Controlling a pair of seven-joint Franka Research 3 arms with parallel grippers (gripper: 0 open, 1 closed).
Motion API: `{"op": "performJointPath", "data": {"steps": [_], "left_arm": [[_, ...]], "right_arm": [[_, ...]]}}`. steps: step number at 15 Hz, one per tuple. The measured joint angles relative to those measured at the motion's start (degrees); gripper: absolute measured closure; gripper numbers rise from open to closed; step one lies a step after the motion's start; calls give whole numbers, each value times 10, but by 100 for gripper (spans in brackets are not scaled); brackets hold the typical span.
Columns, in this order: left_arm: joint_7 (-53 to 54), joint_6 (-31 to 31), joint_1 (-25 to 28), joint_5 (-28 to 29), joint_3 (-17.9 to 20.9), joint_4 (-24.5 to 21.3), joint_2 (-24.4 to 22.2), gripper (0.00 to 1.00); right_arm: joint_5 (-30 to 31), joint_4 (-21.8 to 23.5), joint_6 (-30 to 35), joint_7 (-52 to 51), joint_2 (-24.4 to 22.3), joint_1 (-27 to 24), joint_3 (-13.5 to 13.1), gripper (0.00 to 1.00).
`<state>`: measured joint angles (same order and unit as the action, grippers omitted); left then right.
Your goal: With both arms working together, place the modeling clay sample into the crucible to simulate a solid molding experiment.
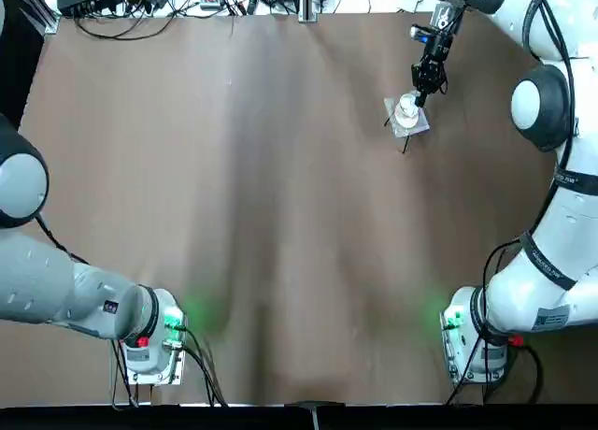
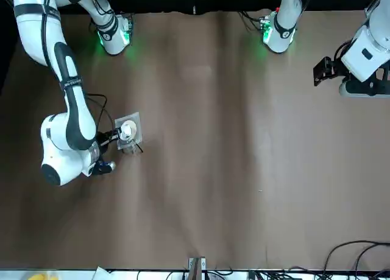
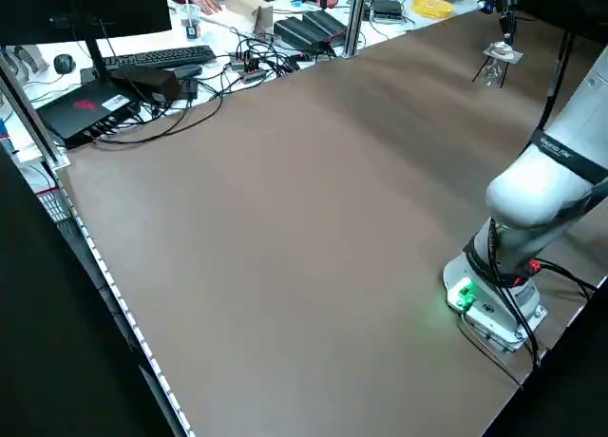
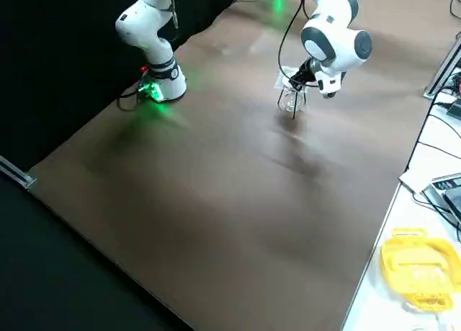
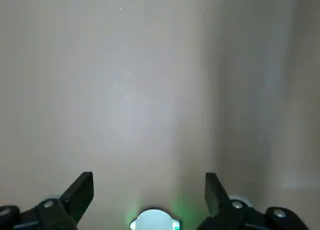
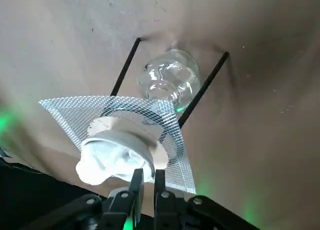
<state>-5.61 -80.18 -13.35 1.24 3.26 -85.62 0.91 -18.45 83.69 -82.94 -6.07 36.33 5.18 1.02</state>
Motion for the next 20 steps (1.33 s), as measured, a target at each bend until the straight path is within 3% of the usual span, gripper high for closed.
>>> {"op": "performJointPath", "data": {"steps": [6,10,16,20], "left_arm": [[0,0,0,0,0,0,0,1],[-4,0,0,-2,2,0,1,1],[-7,-13,1,-4,5,-1,21,1],[-7,-35,-1,-4,5,-1,25,1]], "right_arm": [[0,-3,1,-4,-1,-3,-1,85],[0,-27,44,-10,-12,-9,-1,85],[12,-69,74,-11,-112,-53,-4,84],[109,-70,87,-6,-183,-55,0,85]]}}
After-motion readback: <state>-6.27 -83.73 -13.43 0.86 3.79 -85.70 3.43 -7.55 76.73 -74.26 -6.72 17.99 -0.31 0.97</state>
